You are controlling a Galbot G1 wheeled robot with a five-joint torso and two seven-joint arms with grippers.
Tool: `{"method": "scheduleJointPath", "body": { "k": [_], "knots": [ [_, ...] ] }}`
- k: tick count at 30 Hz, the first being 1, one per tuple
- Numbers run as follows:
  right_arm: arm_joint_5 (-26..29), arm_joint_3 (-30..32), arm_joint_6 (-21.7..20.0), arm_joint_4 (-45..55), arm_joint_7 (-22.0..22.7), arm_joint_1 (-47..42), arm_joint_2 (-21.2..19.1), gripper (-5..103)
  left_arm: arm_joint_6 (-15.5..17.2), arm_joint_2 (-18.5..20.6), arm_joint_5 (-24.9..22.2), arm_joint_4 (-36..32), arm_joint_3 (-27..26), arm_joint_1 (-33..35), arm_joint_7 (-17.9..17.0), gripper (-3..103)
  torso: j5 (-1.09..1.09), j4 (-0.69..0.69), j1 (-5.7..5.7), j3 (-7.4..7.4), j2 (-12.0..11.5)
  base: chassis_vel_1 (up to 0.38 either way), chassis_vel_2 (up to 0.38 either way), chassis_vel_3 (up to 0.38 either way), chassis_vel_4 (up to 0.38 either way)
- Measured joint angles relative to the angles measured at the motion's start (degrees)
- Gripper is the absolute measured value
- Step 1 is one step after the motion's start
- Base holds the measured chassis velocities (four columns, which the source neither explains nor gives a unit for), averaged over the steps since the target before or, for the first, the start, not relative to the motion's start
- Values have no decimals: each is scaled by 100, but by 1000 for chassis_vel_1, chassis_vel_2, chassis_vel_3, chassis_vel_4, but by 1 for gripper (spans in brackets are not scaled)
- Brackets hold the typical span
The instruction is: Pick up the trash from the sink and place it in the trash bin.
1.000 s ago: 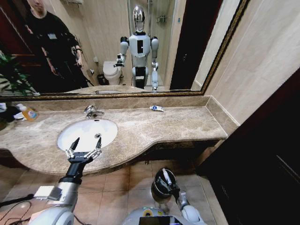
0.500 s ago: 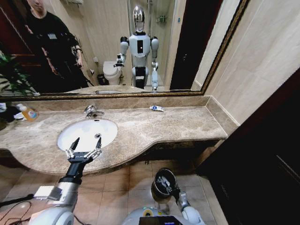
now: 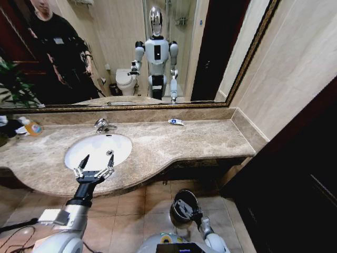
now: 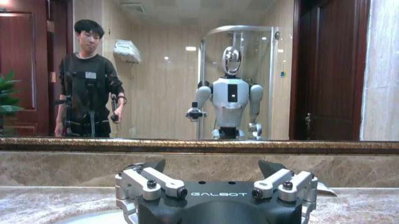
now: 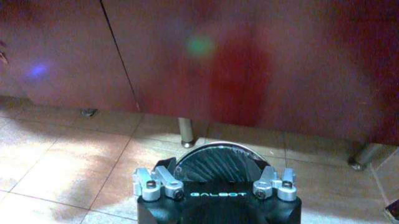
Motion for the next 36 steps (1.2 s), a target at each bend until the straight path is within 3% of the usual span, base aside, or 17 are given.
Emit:
{"method": "scheduleJointPath", "body": {
  "k": [3,9,36],
  "knots": [
    [-3,-12,0,26,15,-14,0,76,0,0,0,0,0,0,0,100,0,0,0,0,0,0,0,0,0],
    [-43,-37,17,64,63,-58,-1,98,0,0,0,0,0,0,0,100,0,0,0,0,0,0,0,0,0],
    [12,-157,23,146,229,-102,-98,100,0,0,0,0,0,0,0,100,1,0,0,0,0,0,0,0,0]
  ]
}}
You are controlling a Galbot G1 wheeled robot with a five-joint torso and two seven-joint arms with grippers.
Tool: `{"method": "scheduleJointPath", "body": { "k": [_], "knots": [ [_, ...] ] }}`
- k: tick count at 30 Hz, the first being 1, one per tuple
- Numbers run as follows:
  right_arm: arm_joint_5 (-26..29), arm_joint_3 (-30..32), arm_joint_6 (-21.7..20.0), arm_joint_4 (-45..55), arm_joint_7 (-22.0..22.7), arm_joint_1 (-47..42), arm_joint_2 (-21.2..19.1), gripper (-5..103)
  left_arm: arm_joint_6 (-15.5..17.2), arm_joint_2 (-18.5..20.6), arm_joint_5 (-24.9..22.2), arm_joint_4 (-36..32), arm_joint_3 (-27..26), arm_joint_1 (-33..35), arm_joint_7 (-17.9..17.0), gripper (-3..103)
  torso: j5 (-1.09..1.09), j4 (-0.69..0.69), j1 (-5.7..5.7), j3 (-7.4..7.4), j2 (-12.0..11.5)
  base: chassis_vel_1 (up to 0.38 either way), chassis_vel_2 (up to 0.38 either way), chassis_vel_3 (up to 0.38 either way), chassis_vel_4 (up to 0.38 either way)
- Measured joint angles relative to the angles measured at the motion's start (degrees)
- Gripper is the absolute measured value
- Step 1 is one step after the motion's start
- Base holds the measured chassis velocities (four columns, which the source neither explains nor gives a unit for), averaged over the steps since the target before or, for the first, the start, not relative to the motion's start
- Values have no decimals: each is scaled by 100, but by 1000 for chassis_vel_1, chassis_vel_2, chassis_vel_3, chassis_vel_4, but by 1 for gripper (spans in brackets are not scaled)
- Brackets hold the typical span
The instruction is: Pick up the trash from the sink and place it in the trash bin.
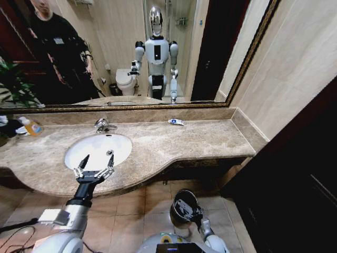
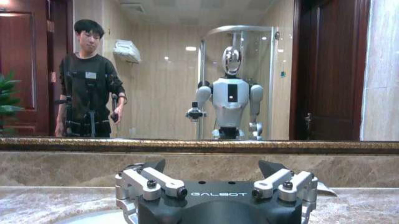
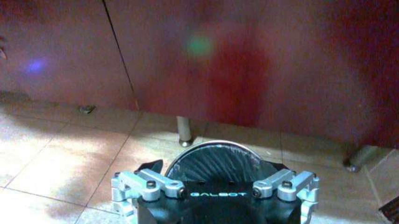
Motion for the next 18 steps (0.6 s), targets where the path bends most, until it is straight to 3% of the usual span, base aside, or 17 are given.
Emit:
{"method": "scheduleJointPath", "body": {
  "k": [7,9,11,13,15,18],
  "knots": [
    [354,-105,-101,1098,19,-442,-393,100,0,0,0,0,0,0,0,100,1,0,0,0,0,0,0,0,0],
    [475,31,-393,1878,-61,-778,-561,100,0,0,0,0,0,0,0,100,0,0,0,0,0,0,0,0,0],
    [520,92,-531,2159,-104,-923,-577,100,0,0,0,0,0,0,0,100,0,1,0,0,0,0,0,0,0],
    [577,341,-964,3054,-280,-1363,-497,100,0,0,0,0,0,0,0,100,-2,-1,0,0,0,0,0,0,0],
    [577,378,-1008,3181,-311,-1423,-465,100,0,0,0,0,0,0,0,100,0,0,0,0,0,0,0,0,0],
    [586,522,-1187,4153,-486,-1746,-335,100,0,0,0,0,0,0,0,100,-1,0,-1,-1,1,0,0,0,0]
  ]
}}
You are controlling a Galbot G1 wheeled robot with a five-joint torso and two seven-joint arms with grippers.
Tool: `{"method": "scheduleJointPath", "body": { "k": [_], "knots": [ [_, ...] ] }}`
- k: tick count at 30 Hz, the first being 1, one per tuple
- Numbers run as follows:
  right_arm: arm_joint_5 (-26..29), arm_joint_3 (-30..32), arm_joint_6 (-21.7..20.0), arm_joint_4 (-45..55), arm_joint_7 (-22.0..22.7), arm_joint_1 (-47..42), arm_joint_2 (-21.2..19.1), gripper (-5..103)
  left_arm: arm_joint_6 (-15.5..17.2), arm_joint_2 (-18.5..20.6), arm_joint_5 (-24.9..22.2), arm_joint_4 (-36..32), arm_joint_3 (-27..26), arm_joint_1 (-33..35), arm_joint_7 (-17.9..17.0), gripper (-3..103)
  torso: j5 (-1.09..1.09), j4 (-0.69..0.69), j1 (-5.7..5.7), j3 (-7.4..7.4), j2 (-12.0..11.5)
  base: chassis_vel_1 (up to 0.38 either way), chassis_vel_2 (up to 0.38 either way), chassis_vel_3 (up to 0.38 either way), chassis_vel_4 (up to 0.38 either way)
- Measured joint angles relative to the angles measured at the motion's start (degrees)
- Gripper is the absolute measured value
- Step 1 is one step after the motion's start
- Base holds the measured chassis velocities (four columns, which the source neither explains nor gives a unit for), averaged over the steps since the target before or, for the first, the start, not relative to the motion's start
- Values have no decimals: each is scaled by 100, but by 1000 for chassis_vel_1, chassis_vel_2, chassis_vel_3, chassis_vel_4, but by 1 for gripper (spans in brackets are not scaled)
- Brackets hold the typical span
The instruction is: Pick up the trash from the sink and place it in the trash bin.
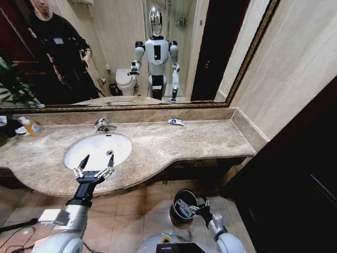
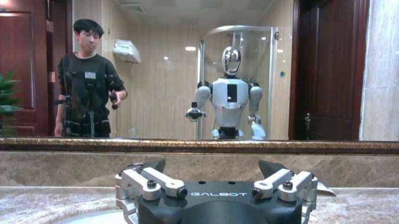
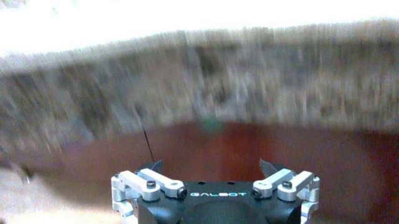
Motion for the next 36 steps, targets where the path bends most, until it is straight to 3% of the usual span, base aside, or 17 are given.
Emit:
{"method": "scheduleJointPath", "body": {
  "k": [7,14,17,24,36],
  "knots": [
    [265,-72,-515,1219,71,23,-154,100,0,0,0,0,0,0,-1,100,0,0,0,0,0,0,0,0,0],
    [567,-302,-1142,1679,488,1093,-579,100,0,-1,0,0,0,0,-1,100,1,1,1,0,0,0,0,0,0],
    [879,-430,-1310,1516,695,1724,-863,100,0,0,0,0,0,0,0,100,2,1,2,1,-1,0,0,0,0],
    [1313,-624,-1417,878,608,2706,-1341,100,0,0,0,0,1,0,1,100,1,0,2,1,0,0,0,0,0],
    [2099,-1344,-1413,-839,476,4598,-1720,100,0,0,0,0,0,0,0,100,1,0,2,2,-1,0,0,0,0]
  ]
}}
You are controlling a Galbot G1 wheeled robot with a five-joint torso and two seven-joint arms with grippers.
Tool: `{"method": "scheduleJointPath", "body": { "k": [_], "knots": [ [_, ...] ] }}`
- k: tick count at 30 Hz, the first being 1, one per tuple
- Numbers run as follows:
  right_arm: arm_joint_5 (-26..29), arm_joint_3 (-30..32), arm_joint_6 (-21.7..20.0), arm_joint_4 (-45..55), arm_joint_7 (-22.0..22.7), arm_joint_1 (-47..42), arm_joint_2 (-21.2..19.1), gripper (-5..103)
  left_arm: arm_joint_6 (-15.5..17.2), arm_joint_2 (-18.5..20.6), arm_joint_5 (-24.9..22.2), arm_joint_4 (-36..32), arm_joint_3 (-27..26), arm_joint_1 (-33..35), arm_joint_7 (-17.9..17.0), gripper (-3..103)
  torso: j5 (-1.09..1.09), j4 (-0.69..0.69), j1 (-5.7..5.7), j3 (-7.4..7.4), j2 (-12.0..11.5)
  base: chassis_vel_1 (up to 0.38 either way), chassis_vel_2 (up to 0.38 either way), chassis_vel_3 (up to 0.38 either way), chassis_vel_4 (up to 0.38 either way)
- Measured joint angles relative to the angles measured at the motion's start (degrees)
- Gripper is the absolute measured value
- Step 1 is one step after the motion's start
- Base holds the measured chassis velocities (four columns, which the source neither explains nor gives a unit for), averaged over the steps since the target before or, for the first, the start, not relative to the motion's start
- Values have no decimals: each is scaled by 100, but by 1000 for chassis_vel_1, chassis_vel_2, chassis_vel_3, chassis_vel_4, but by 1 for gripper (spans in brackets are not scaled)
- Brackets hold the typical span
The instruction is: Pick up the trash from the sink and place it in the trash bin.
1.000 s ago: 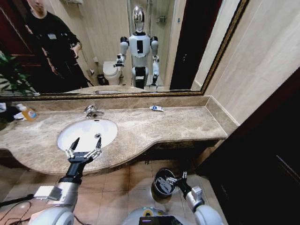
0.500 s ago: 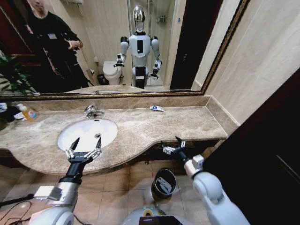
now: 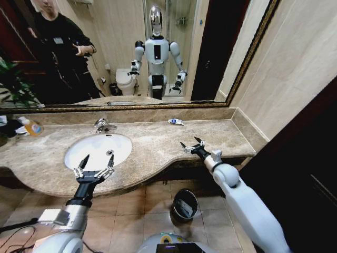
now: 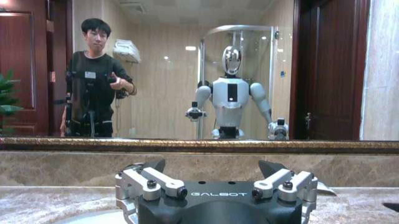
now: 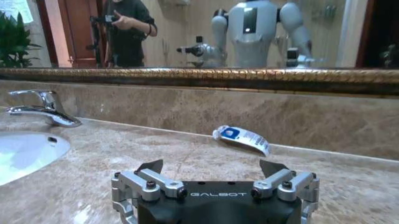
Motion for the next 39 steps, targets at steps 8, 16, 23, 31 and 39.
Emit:
{"method": "scheduleJointPath", "body": {
  "k": [8,16,23,31,39],
  "knots": [
    [131,-537,21,-1003,-250,1245,158,100,0,0,0,0,0,0,0,100,-1,1,0,0,0,0,0,0,0],
    [-427,-1095,288,-2501,-237,2278,653,100,0,0,0,0,0,0,0,100,-1,0,0,0,0,0,0,0,0],
    [-853,-1238,519,-3241,-147,2679,907,100,0,0,0,0,0,0,0,100,-1,1,-1,0,0,0,0,0,0],
    [-1195,-1163,366,-3600,403,2890,927,100,0,0,0,0,0,0,0,100,-1,-1,-1,-1,0,0,0,0,0],
    [-1404,-1355,115,-3856,544,3184,986,100,0,0,0,0,0,0,0,100,-1,1,-1,-1,1,0,0,0,0]
  ]
}}
